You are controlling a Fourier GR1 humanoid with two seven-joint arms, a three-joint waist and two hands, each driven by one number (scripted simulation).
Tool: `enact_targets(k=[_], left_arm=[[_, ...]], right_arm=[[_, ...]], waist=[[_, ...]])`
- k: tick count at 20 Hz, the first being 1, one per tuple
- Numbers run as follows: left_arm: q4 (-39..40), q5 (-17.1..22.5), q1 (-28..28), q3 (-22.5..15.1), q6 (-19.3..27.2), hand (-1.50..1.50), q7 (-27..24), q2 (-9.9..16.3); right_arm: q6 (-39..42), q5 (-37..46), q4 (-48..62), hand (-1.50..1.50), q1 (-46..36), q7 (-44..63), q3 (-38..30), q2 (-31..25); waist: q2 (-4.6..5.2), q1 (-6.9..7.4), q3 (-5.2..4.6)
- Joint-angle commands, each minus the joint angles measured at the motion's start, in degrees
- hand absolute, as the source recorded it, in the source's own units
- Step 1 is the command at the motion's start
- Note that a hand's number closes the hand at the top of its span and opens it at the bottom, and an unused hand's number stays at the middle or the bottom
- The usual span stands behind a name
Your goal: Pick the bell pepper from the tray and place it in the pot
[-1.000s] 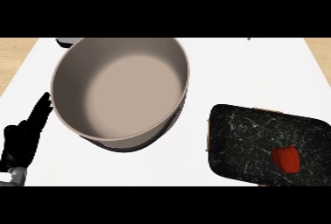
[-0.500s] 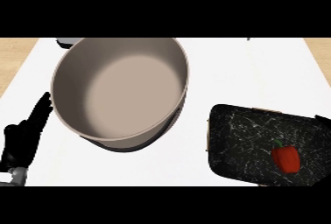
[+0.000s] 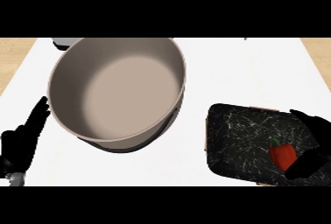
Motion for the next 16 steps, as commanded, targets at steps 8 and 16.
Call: enact_targets(k=[8,16], left_arm=[[-0.77,-1.83,-0.99,3.82,-3.24,0.00,2.54,-1.29],[-5.85,-5.95,3.78,3.98,-3.42,0.00,2.92,-5.30]], right_arm=[[5.49,5.08,5.12,-1.50,-2.70,5.60,1.69,7.63],[5.52,13.27,16.84,-1.50,-2.90,-5.03,-1.69,11.52]], waist=[[-0.16,-0.71,-0.01],[-0.12,-0.49,0.02]])
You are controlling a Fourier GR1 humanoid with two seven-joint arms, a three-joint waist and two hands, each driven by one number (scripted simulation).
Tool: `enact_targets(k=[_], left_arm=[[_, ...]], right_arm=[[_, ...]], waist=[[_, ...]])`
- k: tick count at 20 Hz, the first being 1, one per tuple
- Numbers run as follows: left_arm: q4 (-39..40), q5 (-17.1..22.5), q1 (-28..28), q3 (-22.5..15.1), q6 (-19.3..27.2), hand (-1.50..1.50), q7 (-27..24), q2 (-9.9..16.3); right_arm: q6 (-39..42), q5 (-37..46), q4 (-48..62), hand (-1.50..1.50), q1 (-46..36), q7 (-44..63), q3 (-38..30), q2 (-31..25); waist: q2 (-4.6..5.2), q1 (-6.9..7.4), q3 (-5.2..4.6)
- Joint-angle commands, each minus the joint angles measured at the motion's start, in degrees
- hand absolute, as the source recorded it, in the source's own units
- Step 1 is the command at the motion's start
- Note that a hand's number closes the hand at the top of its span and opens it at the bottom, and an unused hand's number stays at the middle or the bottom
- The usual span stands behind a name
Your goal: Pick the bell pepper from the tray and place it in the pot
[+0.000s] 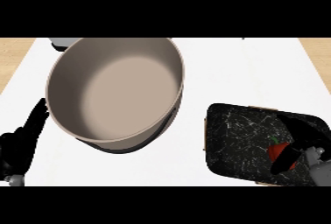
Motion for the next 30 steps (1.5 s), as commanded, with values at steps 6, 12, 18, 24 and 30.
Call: enact_targets(k=[6,12,18,24,30], left_arm=[[3.17,-3.59,-3.74,3.31,-2.70,0.00,1.63,-3.38],[-1.00,-2.32,1.39,6.28,-6.04,0.00,-0.25,-2.21],[1.44,-6.11,-2.87,5.65,-4.60,0.00,1.52,-6.83],[0.57,-5.89,-5.00,2.04,-7.18,0.00,1.74,-5.95],[2.06,-7.12,-7.06,1.37,-6.67,0.00,2.28,-6.33]], right_arm=[[3.92,6.62,3.50,-1.50,-0.71,0.09,-3.52,5.96],[4.47,9.95,1.45,1.50,2.88,-7.18,-2.39,5.91],[4.07,14.12,2.77,1.50,5.18,-12.68,-5.25,7.05],[10.62,18.93,-9.46,1.50,-7.54,-17.82,22.12,21.50],[11.60,22.78,-5.63,1.50,-18.31,-15.65,40.46,35.38]], waist=[[0.01,-0.20,-0.01],[-0.07,-0.16,-0.02],[-0.02,-0.35,-0.01],[0.38,8.13,-0.10],[0.43,6.66,-0.16]])
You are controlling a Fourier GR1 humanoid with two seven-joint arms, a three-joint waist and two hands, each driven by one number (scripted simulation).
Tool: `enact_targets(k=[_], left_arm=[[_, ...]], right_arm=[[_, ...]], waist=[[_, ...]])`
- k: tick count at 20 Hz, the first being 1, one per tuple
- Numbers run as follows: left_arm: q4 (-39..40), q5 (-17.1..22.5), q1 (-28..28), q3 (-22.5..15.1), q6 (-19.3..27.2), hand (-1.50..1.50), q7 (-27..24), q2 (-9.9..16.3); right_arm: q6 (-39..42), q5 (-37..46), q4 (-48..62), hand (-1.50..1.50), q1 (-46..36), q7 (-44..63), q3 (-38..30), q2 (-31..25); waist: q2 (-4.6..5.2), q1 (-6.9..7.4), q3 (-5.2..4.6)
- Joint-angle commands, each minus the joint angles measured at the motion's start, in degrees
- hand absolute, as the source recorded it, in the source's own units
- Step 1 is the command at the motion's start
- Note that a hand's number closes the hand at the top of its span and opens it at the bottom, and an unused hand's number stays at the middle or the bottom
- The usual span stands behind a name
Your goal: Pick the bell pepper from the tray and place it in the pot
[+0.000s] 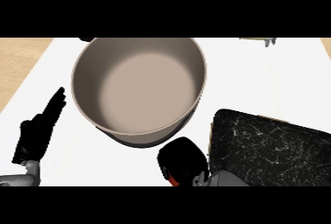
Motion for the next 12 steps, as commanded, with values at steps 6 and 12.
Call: enact_targets(k=[6,12], left_arm=[[2.33,0.40,-0.47,1.43,0.39,0.00,0.21,-0.39],[1.09,-1.25,2.97,0.80,2.16,0.00,-1.50,-1.57]], right_arm=[[-16.00,4.80,1.20,1.50,-15.16,5.41,19.85,7.45],[-24.91,13.48,-7.42,1.50,-23.64,15.24,17.99,7.54]], waist=[[-0.36,-3.10,0.15],[-0.99,-4.95,0.15]])
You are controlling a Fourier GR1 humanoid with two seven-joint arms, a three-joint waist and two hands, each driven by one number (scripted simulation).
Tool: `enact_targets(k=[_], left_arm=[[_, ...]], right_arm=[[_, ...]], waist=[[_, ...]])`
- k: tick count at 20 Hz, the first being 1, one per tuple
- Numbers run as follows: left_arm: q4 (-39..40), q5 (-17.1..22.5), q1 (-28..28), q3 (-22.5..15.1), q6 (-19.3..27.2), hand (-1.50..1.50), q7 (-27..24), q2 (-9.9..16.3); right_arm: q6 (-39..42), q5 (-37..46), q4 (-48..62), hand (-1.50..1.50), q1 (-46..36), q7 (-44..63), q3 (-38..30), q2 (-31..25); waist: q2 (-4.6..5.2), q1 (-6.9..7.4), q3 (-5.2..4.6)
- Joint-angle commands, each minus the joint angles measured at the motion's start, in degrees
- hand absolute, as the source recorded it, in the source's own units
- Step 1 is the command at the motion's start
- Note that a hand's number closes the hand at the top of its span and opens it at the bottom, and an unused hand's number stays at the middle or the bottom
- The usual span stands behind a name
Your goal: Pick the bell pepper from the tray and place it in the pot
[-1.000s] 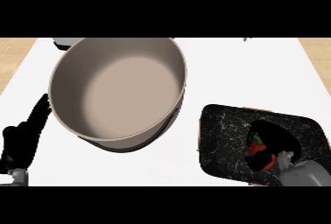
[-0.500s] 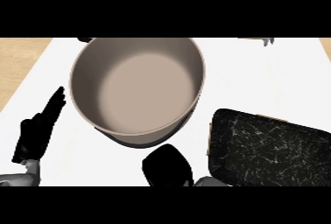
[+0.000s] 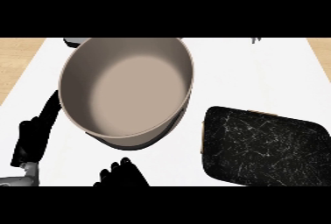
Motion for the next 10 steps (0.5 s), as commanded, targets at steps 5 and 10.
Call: enact_targets(k=[5,10], left_arm=[[2.38,0.74,-0.90,1.98,-0.49,0.00,-1.38,0.26],[0.23,-0.82,-0.11,0.59,0.44,0.00,0.16,-0.90]], right_arm=[[-14.15,0.42,-4.75,1.50,-12.25,11.29,-2.31,0.42],[-23.01,-5.73,-0.54,1.50,-19.06,13.98,-3.31,0.42]], waist=[[0.21,-1.30,-0.07],[0.24,-1.14,-0.04]])
